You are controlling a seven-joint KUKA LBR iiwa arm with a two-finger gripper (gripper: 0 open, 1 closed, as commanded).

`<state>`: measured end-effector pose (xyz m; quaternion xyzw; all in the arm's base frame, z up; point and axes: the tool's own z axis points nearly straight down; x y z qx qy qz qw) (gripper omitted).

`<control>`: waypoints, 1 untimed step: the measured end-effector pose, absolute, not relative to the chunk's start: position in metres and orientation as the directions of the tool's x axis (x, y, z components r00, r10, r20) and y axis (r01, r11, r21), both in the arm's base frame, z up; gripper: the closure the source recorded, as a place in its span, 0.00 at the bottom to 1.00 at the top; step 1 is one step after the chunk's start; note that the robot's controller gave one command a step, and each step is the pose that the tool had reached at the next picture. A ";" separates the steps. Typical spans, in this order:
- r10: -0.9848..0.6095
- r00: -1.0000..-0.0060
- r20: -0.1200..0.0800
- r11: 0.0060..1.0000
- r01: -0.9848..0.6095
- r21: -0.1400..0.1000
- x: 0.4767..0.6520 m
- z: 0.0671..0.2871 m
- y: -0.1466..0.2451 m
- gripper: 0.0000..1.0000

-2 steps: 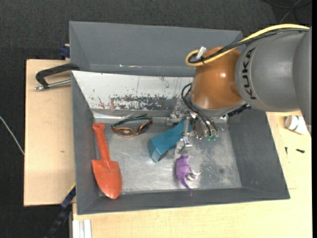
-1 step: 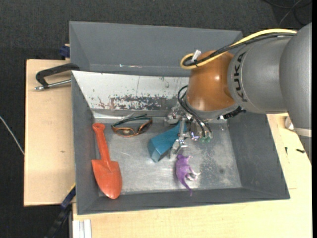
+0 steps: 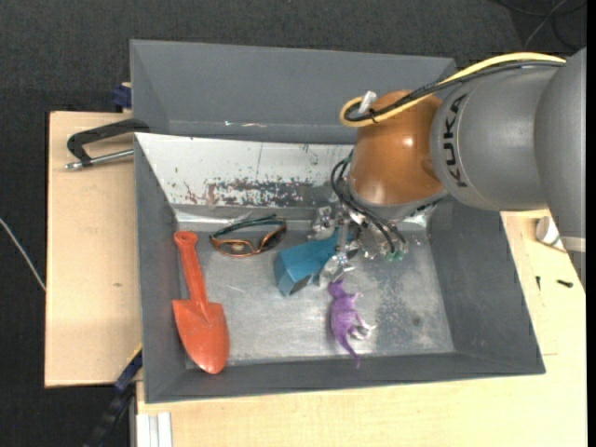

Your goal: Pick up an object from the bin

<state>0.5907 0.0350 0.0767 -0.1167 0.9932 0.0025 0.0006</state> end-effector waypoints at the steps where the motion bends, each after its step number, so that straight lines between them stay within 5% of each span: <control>1: -0.232 -0.973 -0.002 0.973 -0.232 0.005 0.591 0.077 0.035 1.00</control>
Offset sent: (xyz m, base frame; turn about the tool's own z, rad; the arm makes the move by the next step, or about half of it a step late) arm 0.0000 0.0001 0.0712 0.0000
